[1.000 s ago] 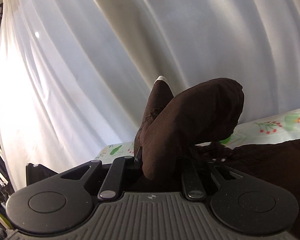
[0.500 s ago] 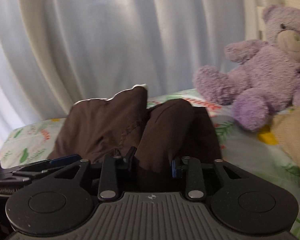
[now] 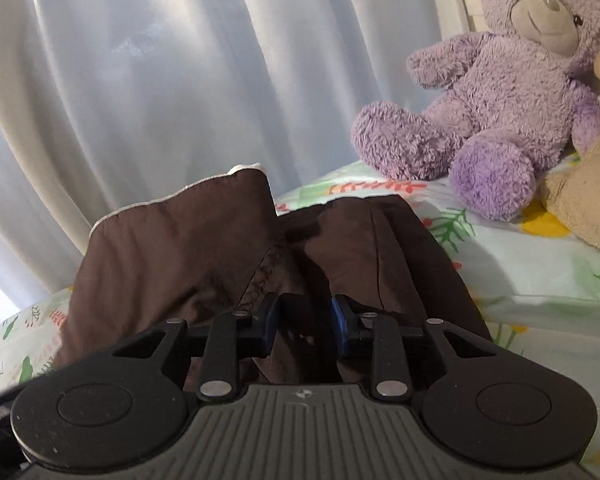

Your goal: Fold large clothes

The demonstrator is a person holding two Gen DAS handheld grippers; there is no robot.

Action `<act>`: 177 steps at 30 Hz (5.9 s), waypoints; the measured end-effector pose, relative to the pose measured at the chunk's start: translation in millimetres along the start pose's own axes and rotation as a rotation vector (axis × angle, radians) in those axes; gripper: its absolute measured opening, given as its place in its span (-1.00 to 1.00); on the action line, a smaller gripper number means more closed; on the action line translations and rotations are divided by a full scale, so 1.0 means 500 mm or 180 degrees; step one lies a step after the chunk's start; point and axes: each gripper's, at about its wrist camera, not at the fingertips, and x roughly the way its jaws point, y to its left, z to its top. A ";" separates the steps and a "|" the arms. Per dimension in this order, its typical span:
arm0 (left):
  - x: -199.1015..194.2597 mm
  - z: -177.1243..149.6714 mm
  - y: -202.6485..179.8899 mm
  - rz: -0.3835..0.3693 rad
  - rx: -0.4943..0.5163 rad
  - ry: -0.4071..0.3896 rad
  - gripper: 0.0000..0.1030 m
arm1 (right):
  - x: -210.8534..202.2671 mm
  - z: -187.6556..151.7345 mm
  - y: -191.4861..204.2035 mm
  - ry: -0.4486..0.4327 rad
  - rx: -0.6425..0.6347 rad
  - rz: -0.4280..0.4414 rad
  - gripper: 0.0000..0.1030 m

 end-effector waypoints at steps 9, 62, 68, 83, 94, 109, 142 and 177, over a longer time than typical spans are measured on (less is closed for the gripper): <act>0.057 0.056 0.035 0.0830 -0.0205 -0.0217 0.88 | 0.016 -0.061 -0.026 -0.0228 -0.0194 -0.0143 -0.54; -0.155 0.013 0.191 0.0330 -0.1121 0.0241 1.00 | -0.073 0.030 -0.276 0.0344 0.0857 0.0706 0.23; -0.094 -0.027 0.243 0.0060 -0.1692 0.0443 0.78 | 0.009 0.007 -0.324 0.0775 0.1483 0.1332 0.31; -0.160 -0.022 0.303 0.0327 -0.1750 0.0162 0.66 | 0.061 0.042 -0.115 0.1137 0.0512 0.1462 -0.36; -0.327 -0.007 0.432 0.1263 -0.1986 -0.0367 0.70 | 0.196 0.017 0.177 0.1334 0.0096 0.1701 -0.18; -0.407 -0.069 0.257 0.1840 -0.1257 -0.0017 0.88 | -0.104 -0.038 0.306 0.0238 -0.0840 0.1711 -0.17; -0.333 0.038 0.280 0.2649 -0.0758 -0.0085 0.96 | 0.007 -0.050 0.596 -0.0246 -0.2096 0.0778 -0.40; -0.252 -0.043 0.221 0.2585 -0.0533 -0.0143 1.00 | -0.025 -0.215 0.369 -0.0339 -0.1884 0.0617 -0.23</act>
